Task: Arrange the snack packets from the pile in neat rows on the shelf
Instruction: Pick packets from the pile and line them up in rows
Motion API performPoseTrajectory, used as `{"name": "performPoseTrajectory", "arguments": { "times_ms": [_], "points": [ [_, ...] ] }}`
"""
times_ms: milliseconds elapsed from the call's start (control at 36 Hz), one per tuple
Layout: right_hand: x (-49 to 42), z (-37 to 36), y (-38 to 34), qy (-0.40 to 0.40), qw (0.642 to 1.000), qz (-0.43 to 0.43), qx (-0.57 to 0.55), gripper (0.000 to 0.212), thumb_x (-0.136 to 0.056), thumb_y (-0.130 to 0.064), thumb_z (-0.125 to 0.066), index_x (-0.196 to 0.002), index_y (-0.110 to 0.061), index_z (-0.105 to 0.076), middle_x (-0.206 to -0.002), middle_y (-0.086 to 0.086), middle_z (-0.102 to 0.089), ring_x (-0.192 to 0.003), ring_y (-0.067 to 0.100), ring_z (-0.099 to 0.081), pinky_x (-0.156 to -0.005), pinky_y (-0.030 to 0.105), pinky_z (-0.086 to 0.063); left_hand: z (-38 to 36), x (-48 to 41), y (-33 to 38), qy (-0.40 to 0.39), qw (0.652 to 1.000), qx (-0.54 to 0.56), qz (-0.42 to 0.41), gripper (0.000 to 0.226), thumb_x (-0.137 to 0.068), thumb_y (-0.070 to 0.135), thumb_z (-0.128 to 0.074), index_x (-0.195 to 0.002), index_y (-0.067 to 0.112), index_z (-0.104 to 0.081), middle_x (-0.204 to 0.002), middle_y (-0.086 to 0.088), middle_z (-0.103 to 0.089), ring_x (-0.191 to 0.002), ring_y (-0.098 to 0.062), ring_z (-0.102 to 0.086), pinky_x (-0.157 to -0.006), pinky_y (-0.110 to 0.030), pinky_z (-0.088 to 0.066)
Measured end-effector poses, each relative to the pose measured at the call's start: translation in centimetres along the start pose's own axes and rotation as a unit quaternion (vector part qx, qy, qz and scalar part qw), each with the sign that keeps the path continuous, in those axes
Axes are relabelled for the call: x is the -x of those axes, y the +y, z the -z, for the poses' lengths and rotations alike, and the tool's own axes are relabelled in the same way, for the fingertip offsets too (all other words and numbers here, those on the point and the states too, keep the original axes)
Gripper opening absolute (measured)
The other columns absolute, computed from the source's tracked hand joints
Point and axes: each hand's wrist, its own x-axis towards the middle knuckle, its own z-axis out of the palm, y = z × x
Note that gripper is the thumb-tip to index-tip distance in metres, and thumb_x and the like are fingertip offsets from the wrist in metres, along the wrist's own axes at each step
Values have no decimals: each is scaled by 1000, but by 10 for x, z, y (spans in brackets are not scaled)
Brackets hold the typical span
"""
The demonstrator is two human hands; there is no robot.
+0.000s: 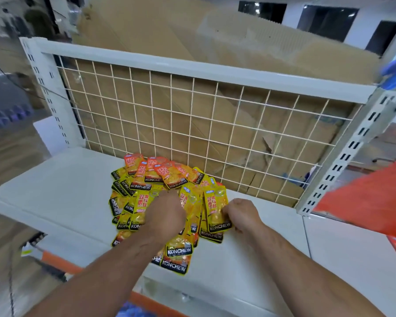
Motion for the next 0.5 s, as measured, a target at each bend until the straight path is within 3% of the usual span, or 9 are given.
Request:
{"name": "performPoseTrajectory", "arguments": {
  "times_ms": [139, 250, 389, 444, 500],
  "points": [
    [5, 24, 28, 3, 1000, 1, -17, 15, -71, -7, -61, -61, -17, -55, -58, 3, -57, -55, 25, -53, -52, 29, -40, -2, 8, 30, 36, 996, 80, -9, 2, -85, 8, -55, -87, 10, -55, -92, -12, -66, -88, -33, -63, -62, -31, -42],
    [13, 53, 52, -16, 999, -9, -36, 15, -69, -5, -58, -60, -17, -54, -50, 9, -62, -44, 22, -52, -47, 26, -39, -15, 15, 70, 36, 979, 198, 23, 20, -81, 8, -57, -67, 17, -45, -92, -11, -68, -91, -32, -62, -70, -33, -46],
    [21, 94, 84, -18, 997, -6, -81, 18, -81, -10, -60, -64, -13, -54, -50, 16, -61, -35, 22, -48, -37, 20, -36, -47, 20, 116, -16, 959, 267, 97, 14, -81, 8, -62, -71, 16, -58, -93, -13, -72, -92, -31, -67, -68, -28, -45],
    [20, 108, 100, -5, 996, -11, -94, 23, -81, -9, -62, -62, -14, -52, -45, 12, -55, -33, 20, -44, -35, 19, -32, -60, 21, 129, -34, 960, 254, 110, 8, -86, 9, -60, -85, 4, -66, -99, -17, -71, -96, -34, -67, -73, -31, -51],
    [19, 119, 114, 13, 996, -18, -92, 27, -80, -10, -67, -58, -16, -52, -43, 5, -52, -34, 18, -43, -37, 21, -31, -71, 23, 137, -52, 963, 236, 114, 20, -92, 11, -55, -100, 0, -69, -103, -18, -70, -99, -33, -66, -78, -31, -52]
  ]
}}
